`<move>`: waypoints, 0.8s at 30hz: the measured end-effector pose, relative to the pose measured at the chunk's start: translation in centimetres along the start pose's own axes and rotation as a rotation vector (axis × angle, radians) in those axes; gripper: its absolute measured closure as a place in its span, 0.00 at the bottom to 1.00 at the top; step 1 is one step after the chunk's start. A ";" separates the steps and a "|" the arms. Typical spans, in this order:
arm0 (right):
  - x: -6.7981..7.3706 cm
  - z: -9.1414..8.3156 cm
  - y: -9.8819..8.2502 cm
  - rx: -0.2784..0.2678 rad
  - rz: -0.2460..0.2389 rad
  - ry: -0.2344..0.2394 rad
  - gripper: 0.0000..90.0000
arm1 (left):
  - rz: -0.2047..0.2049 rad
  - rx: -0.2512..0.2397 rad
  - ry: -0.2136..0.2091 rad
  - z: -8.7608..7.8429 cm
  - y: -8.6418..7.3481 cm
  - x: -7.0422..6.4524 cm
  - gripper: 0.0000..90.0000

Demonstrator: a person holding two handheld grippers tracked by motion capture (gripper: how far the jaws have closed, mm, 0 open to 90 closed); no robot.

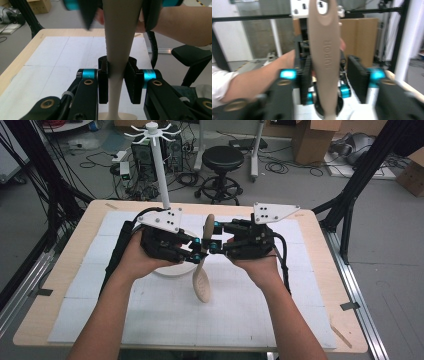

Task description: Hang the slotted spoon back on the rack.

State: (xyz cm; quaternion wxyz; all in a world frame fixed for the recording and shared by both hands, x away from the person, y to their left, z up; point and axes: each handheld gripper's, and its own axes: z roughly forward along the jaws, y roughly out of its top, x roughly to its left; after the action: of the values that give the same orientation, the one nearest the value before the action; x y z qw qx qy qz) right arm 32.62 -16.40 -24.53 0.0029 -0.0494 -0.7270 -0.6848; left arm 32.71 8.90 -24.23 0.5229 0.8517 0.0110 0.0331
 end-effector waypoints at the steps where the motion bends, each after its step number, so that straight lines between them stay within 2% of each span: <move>1: 0.1 0.0 0.0 -0.006 -0.019 -0.001 0.75 | 0.000 0.000 0.000 0.0 0.0 0.0 0.83; 4: 0.4 0.0 0.1 -0.001 -0.027 -0.008 0.76 | 0.005 -0.001 -0.010 0.0 0.0 -0.1 0.83; 9: 0.3 -0.1 0.2 0.015 -0.026 -0.030 0.76 | 0.000 -0.010 0.009 0.0 -0.2 0.1 0.82; 12: 0.3 -0.2 0.4 0.011 -0.025 -0.039 0.76 | -0.008 0.002 0.028 -0.3 -0.5 0.0 0.73; 16: 0.3 -0.6 0.7 -0.001 -0.026 -0.044 0.76 | -0.019 -0.006 0.038 -0.9 -1.1 0.0 0.64; 19: 0.4 -0.9 1.0 0.008 -0.037 -0.061 0.76 | -0.032 -0.026 0.049 -1.8 -1.9 -0.1 0.60; 23: 0.3 -1.6 1.2 0.008 -0.034 -0.075 0.76 | -0.069 -0.065 0.091 -3.0 -2.9 -0.1 0.49; 24: 0.3 -1.6 1.2 0.008 -0.034 -0.075 0.76 | -0.074 -0.072 0.097 -3.2 -3.0 -0.1 0.49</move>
State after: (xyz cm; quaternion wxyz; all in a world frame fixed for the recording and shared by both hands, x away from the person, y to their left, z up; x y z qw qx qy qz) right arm 32.29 -17.88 -23.24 -0.0358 -0.0627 -0.7302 -0.6795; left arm 32.41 13.08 -25.49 0.5530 0.8287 0.0664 0.0552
